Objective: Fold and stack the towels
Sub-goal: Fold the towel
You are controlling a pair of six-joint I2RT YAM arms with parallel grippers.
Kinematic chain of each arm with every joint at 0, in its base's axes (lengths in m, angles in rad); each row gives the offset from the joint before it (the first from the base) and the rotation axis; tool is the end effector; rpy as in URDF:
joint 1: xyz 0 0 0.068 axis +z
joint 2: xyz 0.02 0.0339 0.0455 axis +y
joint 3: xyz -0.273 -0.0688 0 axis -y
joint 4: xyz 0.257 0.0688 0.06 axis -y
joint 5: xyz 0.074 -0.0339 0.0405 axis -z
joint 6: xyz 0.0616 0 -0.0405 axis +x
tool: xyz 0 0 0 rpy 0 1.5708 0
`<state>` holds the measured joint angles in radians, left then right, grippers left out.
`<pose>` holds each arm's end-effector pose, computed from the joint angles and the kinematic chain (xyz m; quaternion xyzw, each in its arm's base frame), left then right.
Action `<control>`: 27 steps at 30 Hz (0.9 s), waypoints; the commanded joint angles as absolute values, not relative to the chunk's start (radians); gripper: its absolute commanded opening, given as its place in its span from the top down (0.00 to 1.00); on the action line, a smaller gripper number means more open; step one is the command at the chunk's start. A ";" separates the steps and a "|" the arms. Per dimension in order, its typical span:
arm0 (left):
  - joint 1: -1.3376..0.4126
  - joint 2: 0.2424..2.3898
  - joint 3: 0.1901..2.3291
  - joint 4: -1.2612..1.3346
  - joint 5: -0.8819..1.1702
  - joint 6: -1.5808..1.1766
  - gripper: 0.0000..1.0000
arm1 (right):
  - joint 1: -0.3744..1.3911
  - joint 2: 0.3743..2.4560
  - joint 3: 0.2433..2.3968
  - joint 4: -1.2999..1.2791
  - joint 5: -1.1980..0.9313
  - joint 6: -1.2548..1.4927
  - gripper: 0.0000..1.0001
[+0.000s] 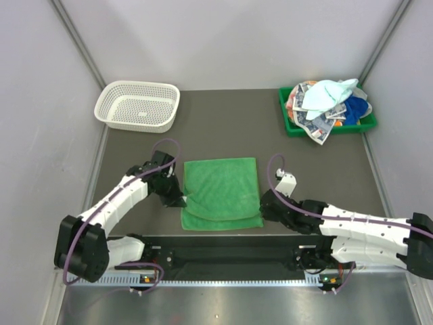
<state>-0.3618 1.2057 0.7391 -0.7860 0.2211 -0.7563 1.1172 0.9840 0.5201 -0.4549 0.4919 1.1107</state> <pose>0.2019 -0.0909 0.1791 -0.1752 0.9657 -0.1759 0.0757 0.1153 0.1701 0.1775 0.0750 0.9191 0.1770 0.3440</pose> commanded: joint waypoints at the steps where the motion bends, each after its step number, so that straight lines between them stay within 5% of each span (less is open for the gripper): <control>1: -0.362 1.169 0.833 -0.833 0.193 -0.735 1.00 | 1.123 0.934 0.620 -0.515 0.534 1.072 1.00; 27: -0.351 1.101 1.026 -0.976 0.135 -0.713 1.00 | 1.138 0.887 0.718 -0.601 0.529 1.054 1.00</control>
